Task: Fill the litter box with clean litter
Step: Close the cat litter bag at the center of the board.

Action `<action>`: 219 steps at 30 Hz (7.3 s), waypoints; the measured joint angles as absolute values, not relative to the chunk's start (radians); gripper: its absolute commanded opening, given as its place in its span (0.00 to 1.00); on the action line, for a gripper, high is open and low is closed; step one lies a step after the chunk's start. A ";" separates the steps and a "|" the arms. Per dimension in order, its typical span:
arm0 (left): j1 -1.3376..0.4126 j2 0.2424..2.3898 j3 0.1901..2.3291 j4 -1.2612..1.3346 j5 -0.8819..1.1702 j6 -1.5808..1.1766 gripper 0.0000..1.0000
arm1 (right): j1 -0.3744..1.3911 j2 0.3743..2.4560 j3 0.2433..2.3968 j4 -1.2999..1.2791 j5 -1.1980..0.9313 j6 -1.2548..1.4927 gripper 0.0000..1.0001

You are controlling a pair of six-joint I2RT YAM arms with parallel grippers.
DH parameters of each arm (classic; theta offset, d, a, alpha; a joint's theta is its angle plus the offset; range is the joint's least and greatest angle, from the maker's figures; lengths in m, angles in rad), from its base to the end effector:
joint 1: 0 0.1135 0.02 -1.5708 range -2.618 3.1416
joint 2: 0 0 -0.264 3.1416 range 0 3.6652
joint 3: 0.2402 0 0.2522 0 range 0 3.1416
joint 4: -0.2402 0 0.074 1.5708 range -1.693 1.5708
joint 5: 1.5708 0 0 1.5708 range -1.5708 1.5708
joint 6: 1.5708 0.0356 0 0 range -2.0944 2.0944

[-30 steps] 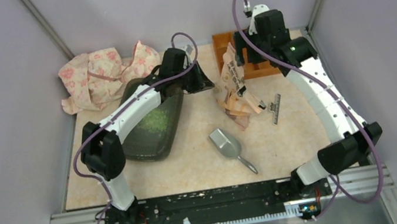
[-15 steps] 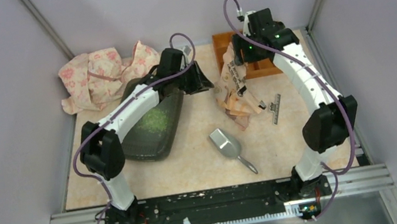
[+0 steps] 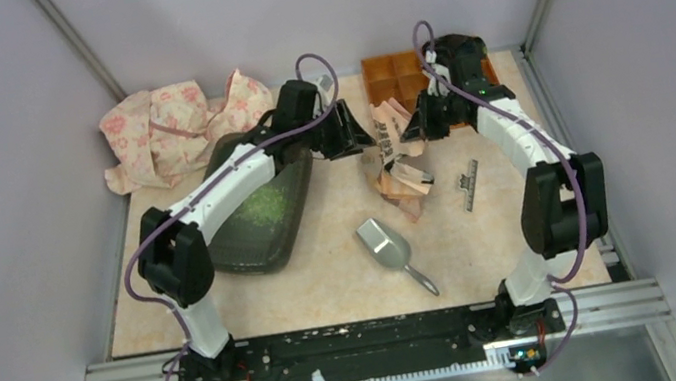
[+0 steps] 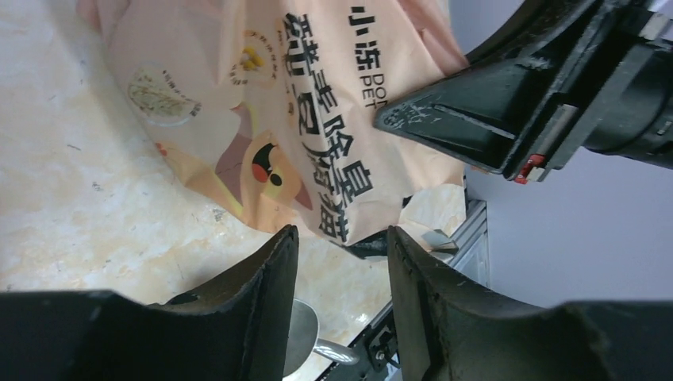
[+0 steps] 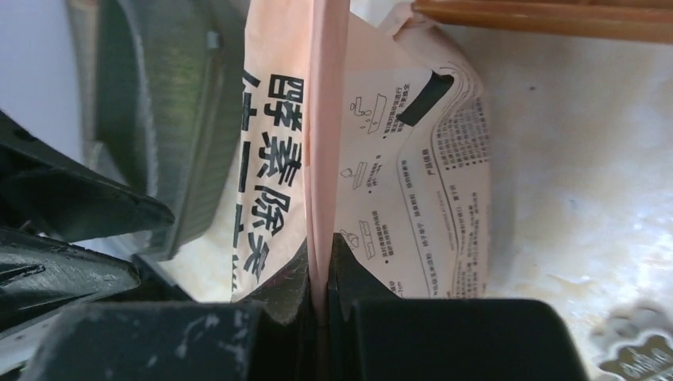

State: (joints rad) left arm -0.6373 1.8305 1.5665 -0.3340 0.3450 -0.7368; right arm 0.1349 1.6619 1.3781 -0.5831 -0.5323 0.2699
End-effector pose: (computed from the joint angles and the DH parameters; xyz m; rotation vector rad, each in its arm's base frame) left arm 0.3374 -0.2648 0.3021 0.0998 2.3672 -1.1091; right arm 0.3580 0.0668 0.2856 -0.0789 2.4439 0.8293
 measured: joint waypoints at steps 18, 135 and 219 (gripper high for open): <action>-0.656 1.980 1.726 -0.416 0.287 -0.714 0.63 | 0.058 1.639 1.111 -0.107 -0.953 0.607 0.00; -0.455 2.189 2.126 -0.801 0.315 -0.582 0.00 | 0.553 1.280 1.464 -0.547 0.006 -0.311 0.72; -0.550 2.176 2.062 -0.820 0.408 -0.461 0.84 | 0.753 1.418 0.902 -0.021 0.189 -0.782 0.00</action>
State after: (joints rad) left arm -0.5503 2.1757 2.0617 -0.8200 0.4084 -0.4610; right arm 0.7528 1.4181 0.9020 -0.0212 0.1894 -0.7818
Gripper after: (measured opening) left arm 0.976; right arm 0.041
